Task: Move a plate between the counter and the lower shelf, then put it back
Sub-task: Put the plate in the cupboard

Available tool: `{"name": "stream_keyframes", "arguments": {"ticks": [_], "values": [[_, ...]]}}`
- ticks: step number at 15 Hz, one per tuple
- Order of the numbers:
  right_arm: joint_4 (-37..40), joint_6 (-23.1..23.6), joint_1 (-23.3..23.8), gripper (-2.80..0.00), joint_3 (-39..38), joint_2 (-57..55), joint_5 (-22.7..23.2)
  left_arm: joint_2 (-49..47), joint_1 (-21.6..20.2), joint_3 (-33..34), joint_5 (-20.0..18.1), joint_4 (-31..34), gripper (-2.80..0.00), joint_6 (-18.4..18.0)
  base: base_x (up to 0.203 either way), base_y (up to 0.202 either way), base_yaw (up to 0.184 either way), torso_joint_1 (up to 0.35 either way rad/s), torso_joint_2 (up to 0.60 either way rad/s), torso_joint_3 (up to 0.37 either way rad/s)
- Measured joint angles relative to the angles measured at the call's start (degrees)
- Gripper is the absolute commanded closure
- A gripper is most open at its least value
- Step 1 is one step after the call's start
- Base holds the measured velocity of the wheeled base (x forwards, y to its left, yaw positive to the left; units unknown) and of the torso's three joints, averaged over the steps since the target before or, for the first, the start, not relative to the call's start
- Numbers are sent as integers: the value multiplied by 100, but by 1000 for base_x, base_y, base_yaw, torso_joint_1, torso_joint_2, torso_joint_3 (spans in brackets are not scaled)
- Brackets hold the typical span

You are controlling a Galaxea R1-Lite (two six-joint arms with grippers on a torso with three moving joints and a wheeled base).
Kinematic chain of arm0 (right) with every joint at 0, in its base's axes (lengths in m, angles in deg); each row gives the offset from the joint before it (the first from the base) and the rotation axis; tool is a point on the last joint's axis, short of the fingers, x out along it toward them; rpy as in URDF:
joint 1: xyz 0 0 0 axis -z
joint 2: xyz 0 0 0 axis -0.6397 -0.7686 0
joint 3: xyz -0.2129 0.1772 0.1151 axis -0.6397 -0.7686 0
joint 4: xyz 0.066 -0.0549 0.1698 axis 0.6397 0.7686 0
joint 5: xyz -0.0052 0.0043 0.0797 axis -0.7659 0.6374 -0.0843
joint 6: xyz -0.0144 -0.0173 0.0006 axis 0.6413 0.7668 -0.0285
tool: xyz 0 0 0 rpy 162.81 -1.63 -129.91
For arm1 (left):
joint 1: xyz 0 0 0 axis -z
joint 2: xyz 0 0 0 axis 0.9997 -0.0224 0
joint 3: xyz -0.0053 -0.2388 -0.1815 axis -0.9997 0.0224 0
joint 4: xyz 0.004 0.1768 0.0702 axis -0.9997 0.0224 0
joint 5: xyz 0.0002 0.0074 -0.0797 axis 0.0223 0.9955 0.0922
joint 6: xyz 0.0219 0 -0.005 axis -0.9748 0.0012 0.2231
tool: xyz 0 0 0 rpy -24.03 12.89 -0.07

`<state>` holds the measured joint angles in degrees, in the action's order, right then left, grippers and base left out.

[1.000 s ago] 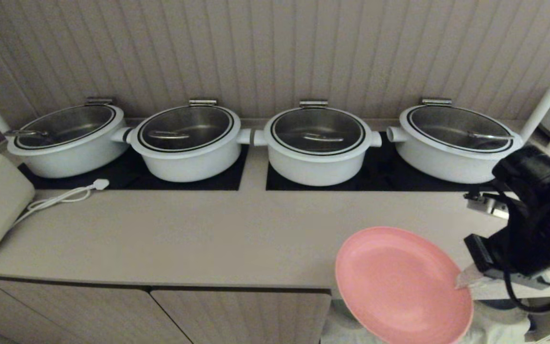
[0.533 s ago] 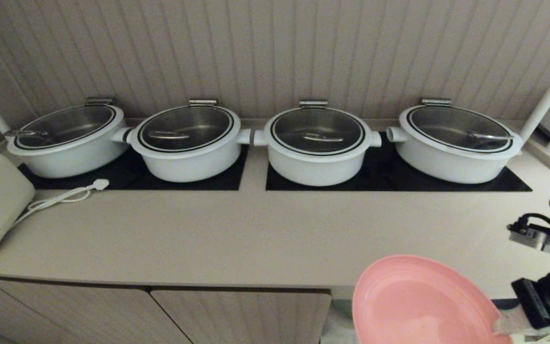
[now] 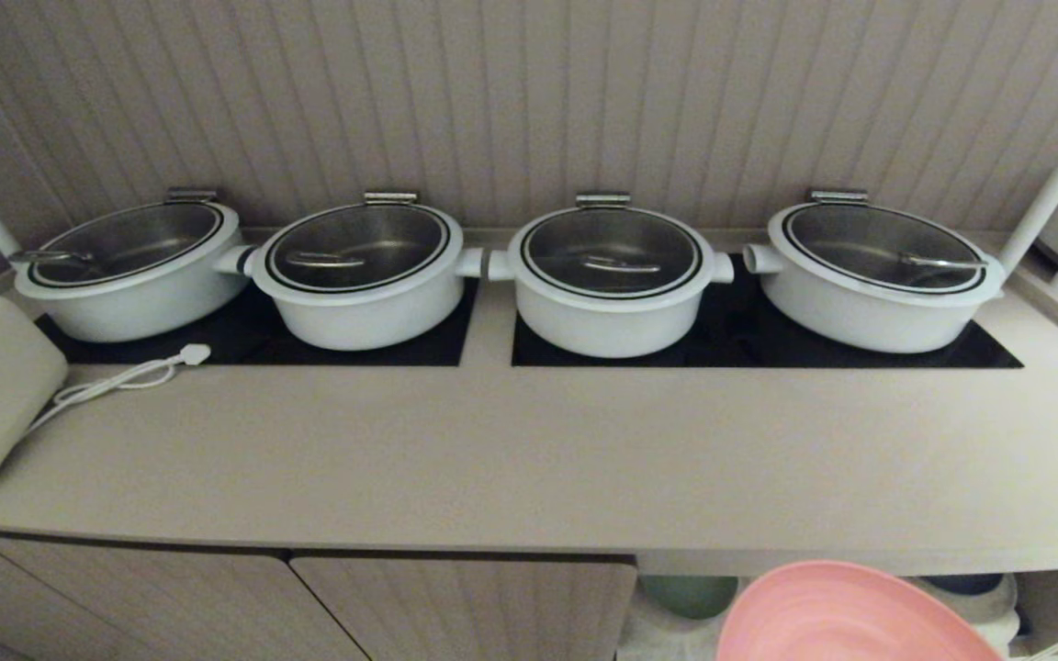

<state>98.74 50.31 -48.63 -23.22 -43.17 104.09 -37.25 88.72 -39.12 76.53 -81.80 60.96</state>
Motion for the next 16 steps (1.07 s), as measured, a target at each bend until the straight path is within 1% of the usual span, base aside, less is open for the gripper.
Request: {"name": "stream_keyframes", "arguments": {"ticks": [3, 12, 16], "values": [[192, -108, 0, 0, -181, 395, 0, 0, 0, 0, 0, 0, 0, -1, 0, 0, 0, 0, 0, 0], [512, -118, 0, 0, -658, 1138, 6, 0, 0, 2, 1, 0, 0, -1, 0, 0, 0, 0, 0, 0], [536, -122, 0, 0, -882, 1373, 4, 0, 0, 2, 1, 1, 0, 1, 0, 0, 0, 0, 0, 0]]}}
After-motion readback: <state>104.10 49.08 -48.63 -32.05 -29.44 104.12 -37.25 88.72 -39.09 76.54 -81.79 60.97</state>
